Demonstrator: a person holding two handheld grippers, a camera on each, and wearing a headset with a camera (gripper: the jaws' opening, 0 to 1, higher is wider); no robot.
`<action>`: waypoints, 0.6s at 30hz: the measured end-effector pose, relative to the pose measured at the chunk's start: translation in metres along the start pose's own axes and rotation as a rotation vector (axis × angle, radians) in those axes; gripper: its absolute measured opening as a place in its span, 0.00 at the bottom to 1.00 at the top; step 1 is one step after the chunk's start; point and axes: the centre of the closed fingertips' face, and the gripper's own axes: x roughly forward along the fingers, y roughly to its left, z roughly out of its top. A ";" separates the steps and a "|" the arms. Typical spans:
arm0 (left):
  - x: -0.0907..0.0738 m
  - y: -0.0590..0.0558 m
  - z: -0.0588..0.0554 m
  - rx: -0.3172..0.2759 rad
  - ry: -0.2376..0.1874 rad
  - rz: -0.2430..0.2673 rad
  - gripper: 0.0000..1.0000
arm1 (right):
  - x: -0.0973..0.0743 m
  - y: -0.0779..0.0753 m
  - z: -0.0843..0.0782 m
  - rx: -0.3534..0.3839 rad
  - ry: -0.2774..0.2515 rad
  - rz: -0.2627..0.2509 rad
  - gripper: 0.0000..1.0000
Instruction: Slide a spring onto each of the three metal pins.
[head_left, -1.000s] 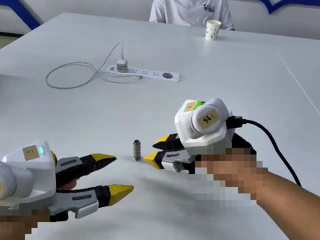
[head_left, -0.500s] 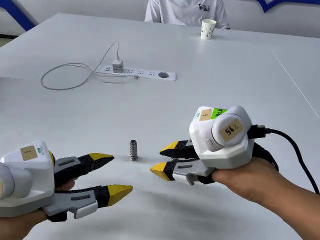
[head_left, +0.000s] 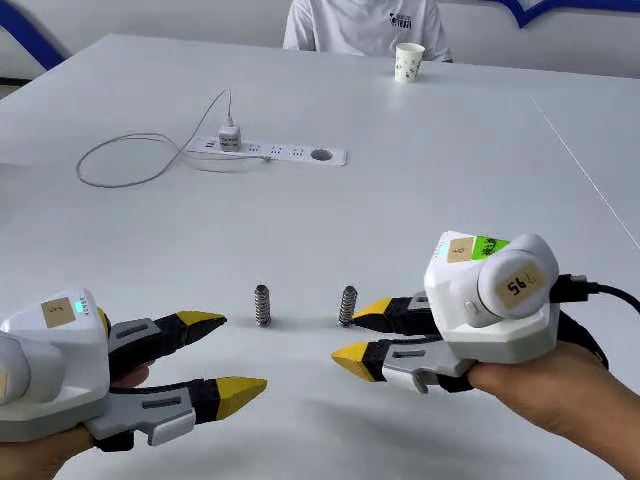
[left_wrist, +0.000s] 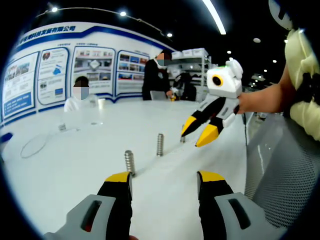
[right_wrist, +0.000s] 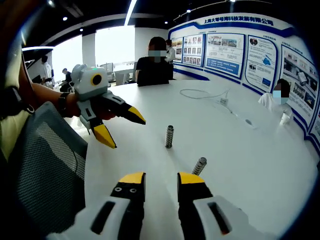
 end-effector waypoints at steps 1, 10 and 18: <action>0.000 0.000 0.000 0.000 0.001 0.000 0.54 | -0.002 -0.001 -0.002 0.001 0.001 -0.003 0.26; 0.003 -0.003 -0.001 0.009 0.012 -0.009 0.55 | -0.024 -0.012 -0.019 0.038 0.008 -0.049 0.27; 0.004 -0.002 -0.001 0.011 0.017 -0.011 0.57 | -0.040 -0.026 -0.031 0.068 0.010 -0.097 0.28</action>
